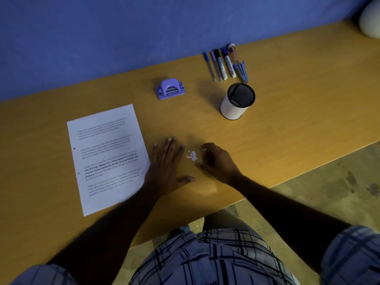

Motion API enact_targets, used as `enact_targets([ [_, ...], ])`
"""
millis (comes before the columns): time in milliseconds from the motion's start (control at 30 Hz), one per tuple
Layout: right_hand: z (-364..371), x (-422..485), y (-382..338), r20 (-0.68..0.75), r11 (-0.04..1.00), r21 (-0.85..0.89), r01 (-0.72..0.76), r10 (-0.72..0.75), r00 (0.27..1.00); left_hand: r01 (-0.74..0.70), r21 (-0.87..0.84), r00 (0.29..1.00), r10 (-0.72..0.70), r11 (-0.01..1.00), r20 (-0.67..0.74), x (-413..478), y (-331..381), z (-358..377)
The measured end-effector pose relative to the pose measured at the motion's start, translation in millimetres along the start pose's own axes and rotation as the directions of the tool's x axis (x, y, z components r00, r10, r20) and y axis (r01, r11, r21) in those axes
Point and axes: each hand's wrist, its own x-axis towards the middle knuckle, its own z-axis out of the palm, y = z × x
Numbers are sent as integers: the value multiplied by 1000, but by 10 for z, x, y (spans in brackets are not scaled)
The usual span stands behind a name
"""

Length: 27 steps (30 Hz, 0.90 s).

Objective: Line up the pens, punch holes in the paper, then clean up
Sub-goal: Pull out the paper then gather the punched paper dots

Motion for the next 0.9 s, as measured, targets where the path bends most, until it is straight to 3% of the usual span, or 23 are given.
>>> enact_targets([
  [133,74,-8,-50,-70,985,130,-117,127,989,-3,5,1000,3,1000,7,-30,30,27],
  [500,103,287,-286,-63,982,187,-14,26,998,-14,11,1000,14,1000,-9,-30,77,53],
  [667,-81,92,-29,-112,981,-166,96,-115,987,2,16,1000,-2,1000,-17,-27,63,30],
  [767,-29,-85,120,45,907,-421,30,-12,999,27,2,1000,-27,1000,-2,-20,59,43],
  [900,164,-265,141,64,844,-536,21,16,998,42,3,999,-42,999,25,-40,73,63],
])
